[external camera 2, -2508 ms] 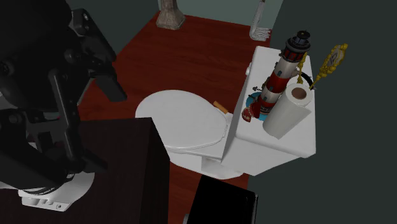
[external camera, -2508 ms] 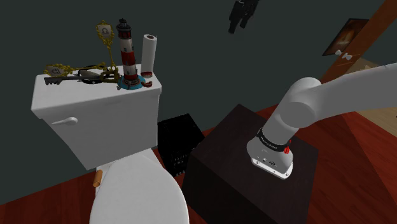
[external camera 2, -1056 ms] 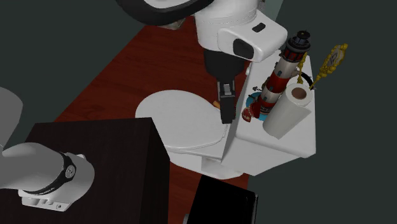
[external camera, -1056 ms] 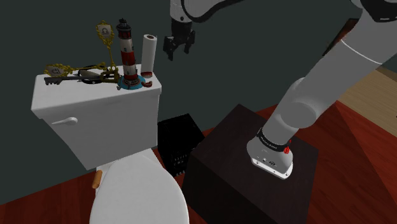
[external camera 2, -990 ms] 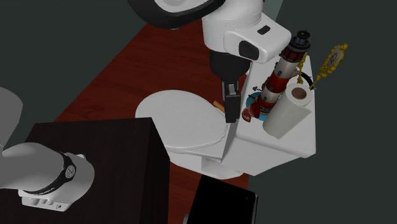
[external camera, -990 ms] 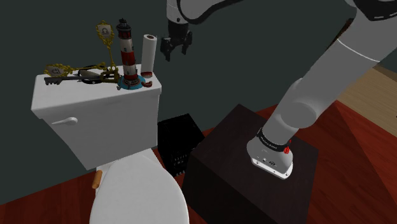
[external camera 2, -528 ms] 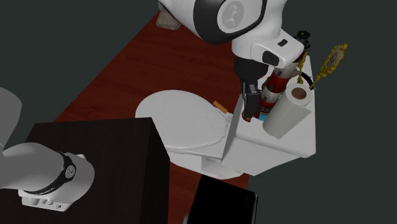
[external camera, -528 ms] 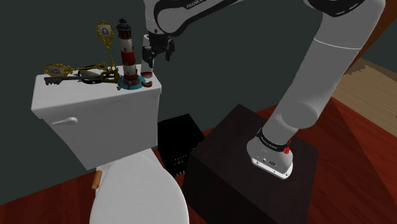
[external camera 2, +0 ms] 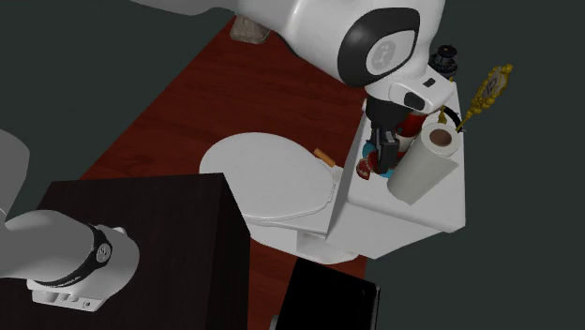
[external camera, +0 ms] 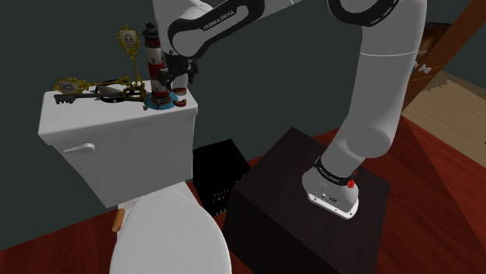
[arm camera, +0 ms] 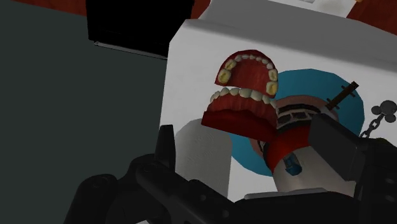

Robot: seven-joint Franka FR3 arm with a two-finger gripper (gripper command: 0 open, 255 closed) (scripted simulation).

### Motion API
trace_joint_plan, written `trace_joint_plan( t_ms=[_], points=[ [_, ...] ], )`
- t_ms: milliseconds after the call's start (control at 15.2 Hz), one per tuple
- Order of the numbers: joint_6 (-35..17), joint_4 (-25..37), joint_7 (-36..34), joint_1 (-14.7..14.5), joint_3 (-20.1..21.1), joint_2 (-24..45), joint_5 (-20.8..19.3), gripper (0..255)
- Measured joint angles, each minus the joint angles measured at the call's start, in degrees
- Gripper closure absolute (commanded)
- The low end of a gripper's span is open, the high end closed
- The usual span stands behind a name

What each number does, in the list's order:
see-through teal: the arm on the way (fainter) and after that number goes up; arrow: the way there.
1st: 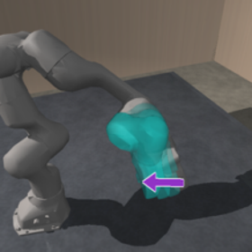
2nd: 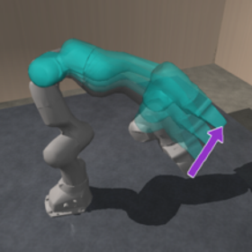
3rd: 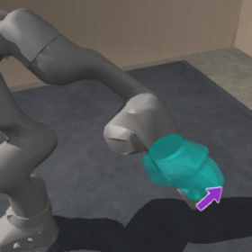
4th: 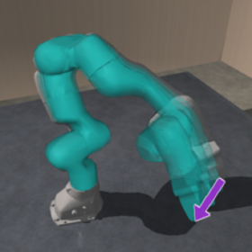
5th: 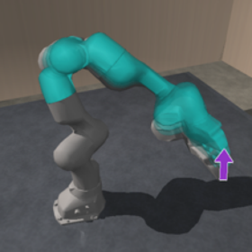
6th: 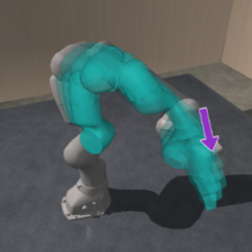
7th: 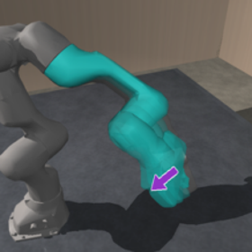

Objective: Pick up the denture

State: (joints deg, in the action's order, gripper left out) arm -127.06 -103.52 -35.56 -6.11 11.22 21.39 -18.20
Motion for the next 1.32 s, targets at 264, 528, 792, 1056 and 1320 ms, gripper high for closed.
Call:
trace_joint_plan(
  t_ms=[264,528,792,1056,1320],
  points=[
    [-2.39,-0.91,-0.88,-0.16,-0.36,1.58,-0.83,0],
    [-3.18,-0.98,-1.20,-0.25,-0.50,2.34,-1.15,255],
    [-3.25,-0.98,-1.23,-0.25,-0.52,2.34,-1.18,255],
    [-3.31,-1.05,-1.23,-0.24,-0.52,2.30,-1.18,255],
    [-1.61,-0.56,-0.61,-0.12,-0.23,1.08,-0.56,255]
  ],
)
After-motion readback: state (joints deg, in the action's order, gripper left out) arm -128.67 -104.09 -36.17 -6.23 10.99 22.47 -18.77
